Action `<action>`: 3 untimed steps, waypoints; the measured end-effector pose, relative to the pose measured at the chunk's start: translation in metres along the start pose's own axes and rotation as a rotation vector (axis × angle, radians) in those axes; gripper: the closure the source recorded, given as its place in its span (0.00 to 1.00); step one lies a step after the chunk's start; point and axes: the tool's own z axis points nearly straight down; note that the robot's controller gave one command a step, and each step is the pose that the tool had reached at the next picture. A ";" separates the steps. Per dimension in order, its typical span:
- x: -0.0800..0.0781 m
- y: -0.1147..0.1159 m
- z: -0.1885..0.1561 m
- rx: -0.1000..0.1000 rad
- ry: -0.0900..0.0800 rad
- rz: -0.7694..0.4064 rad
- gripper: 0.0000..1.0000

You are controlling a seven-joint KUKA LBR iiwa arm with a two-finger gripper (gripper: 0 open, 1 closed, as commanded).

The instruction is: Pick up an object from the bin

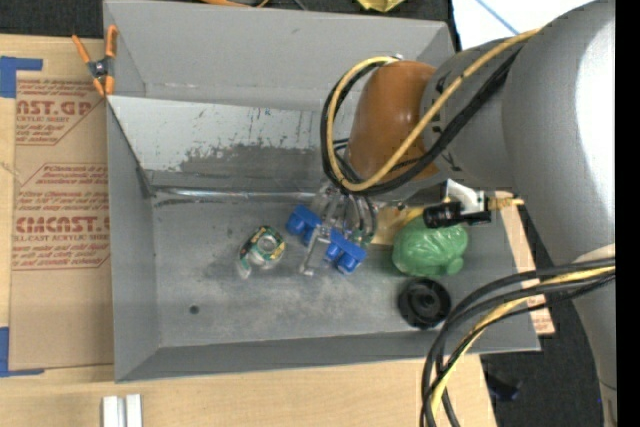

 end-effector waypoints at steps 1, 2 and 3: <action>-0.017 -0.014 0.005 0.001 0.010 0.063 0.00; -0.023 -0.027 0.034 0.001 -0.002 0.075 0.00; -0.022 -0.021 0.034 -0.001 0.006 0.127 1.00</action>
Offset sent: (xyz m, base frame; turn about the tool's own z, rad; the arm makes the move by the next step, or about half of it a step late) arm 0.0125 -0.0336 -0.0339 0.0758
